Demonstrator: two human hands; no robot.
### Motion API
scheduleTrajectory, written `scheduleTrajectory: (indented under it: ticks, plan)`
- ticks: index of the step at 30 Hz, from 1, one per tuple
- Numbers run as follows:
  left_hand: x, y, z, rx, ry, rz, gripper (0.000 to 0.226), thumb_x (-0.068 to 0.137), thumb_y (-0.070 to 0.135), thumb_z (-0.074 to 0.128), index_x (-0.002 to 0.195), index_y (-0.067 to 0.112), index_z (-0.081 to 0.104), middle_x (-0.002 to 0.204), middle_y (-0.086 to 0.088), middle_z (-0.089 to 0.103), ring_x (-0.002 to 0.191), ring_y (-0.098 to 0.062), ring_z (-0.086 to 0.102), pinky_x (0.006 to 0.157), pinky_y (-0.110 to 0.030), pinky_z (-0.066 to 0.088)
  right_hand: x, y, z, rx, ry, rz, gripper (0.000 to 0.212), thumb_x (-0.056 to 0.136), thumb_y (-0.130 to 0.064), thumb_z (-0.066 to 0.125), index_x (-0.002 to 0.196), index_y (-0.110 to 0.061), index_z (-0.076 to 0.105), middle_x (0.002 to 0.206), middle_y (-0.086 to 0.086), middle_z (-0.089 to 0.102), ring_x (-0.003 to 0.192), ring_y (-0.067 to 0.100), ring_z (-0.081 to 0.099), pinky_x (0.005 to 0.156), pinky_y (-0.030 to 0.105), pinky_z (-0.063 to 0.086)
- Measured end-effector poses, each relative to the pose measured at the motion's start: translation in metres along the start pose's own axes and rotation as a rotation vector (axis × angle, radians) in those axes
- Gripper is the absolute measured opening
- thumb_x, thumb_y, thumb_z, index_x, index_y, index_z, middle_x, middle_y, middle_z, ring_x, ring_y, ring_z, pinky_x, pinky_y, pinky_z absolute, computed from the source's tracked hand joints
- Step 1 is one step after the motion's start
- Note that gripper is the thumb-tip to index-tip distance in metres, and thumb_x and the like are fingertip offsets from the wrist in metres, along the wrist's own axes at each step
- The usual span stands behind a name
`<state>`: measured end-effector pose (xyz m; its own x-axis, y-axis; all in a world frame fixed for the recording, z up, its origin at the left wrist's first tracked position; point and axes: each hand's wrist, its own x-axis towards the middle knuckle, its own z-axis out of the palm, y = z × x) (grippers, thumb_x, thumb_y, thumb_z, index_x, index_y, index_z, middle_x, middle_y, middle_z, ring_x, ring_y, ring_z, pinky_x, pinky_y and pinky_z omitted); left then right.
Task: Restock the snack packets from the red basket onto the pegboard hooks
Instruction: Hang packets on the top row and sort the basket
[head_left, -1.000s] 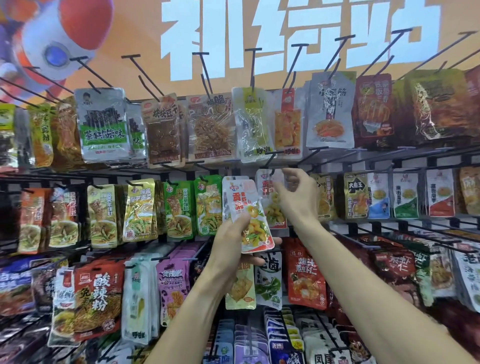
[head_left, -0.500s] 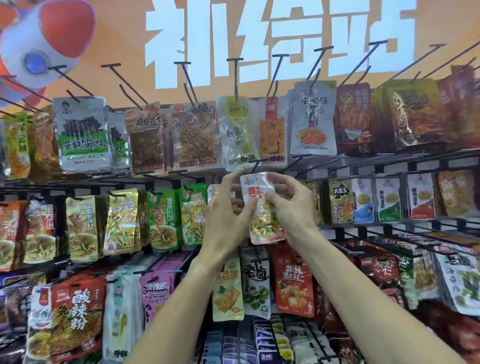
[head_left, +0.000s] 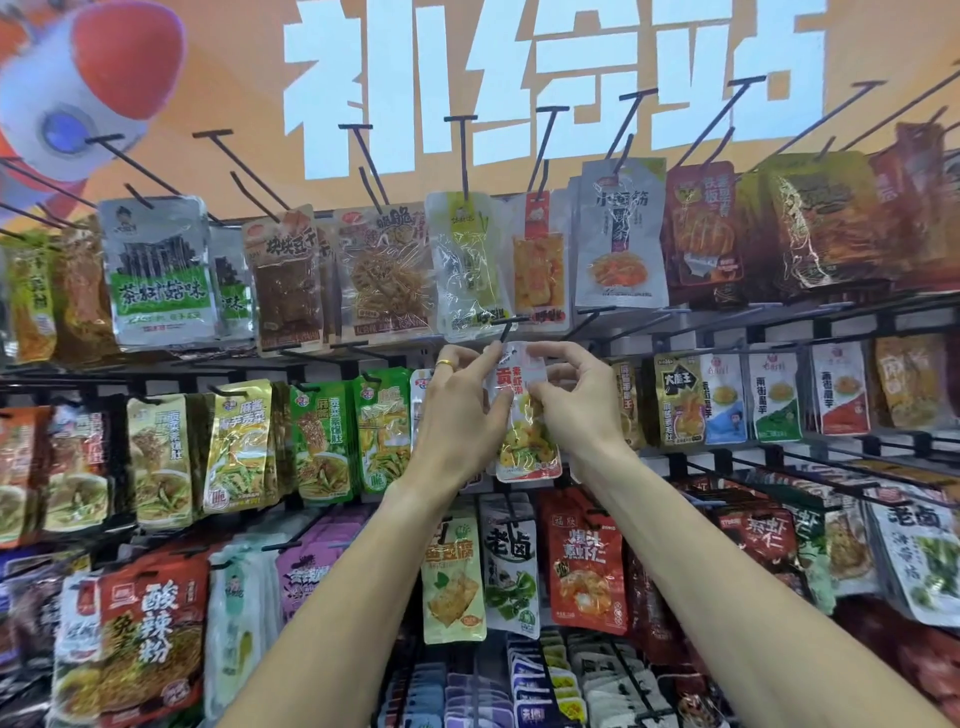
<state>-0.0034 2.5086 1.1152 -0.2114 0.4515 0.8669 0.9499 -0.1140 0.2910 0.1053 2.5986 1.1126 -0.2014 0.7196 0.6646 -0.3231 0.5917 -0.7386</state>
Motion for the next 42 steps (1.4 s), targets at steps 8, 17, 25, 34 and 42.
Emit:
scheduleTrajectory:
  ticks: [8, 17, 25, 34, 42]
  plan:
    - [-0.005, 0.003, -0.001, 0.111, 0.013, 0.009, 0.058, 0.106, 0.023, 0.059, 0.160, 0.016, 0.042, 0.125, -0.005, 0.043, 0.106, -0.015, 0.045, 0.093, -0.021, 0.033, 0.001, 0.001, 0.003, -0.114, 0.004, -0.079, 0.043, 0.092, 0.001, 0.065, 0.115, -0.032, 0.078, 0.100, -0.008, 0.071, 0.082, 0.019, 0.067, 0.072, 0.038, 0.060]
    - [-0.008, 0.003, 0.004, 0.244, -0.091, 0.069, 0.055, 0.112, 0.021, 0.042, 0.164, 0.011, 0.027, 0.135, -0.011, 0.032, 0.087, -0.019, 0.046, 0.083, -0.025, 0.040, -0.004, -0.001, 0.008, -0.257, 0.153, -0.193, 0.019, 0.097, -0.028, 0.072, 0.115, -0.026, 0.080, 0.099, -0.008, 0.080, 0.081, -0.001, 0.066, 0.083, 0.027, 0.055]
    - [-0.004, -0.002, 0.011, 0.322, -0.112, 0.041, 0.063, 0.110, 0.012, 0.042, 0.166, 0.006, 0.016, 0.152, -0.031, 0.022, 0.089, -0.039, 0.062, 0.083, -0.043, 0.054, 0.014, -0.002, 0.011, -0.069, 0.140, -0.012, 0.012, 0.084, -0.032, 0.084, 0.087, -0.027, 0.073, 0.077, -0.004, 0.072, 0.076, 0.014, 0.072, 0.067, 0.040, 0.062]
    - [-0.011, -0.002, 0.016, 0.304, -0.033, 0.105, 0.059, 0.111, 0.016, 0.042, 0.166, 0.007, 0.022, 0.141, -0.017, 0.029, 0.082, -0.026, 0.052, 0.077, -0.033, 0.048, 0.014, -0.002, 0.006, 0.156, 0.026, 0.059, 0.014, 0.088, -0.011, 0.081, 0.096, -0.020, 0.074, 0.086, 0.000, 0.077, 0.083, 0.016, 0.075, 0.051, 0.018, 0.053]
    - [-0.003, 0.007, 0.020, -0.031, 0.188, -0.057, 0.039, 0.109, 0.031, 0.054, 0.146, 0.020, 0.058, 0.122, 0.000, 0.057, 0.100, -0.014, 0.060, 0.083, -0.026, 0.045, 0.021, -0.001, 0.015, 0.051, 0.106, 0.021, 0.013, 0.086, -0.012, 0.081, 0.087, -0.025, 0.081, 0.086, -0.005, 0.078, 0.085, 0.012, 0.075, 0.070, 0.031, 0.063]
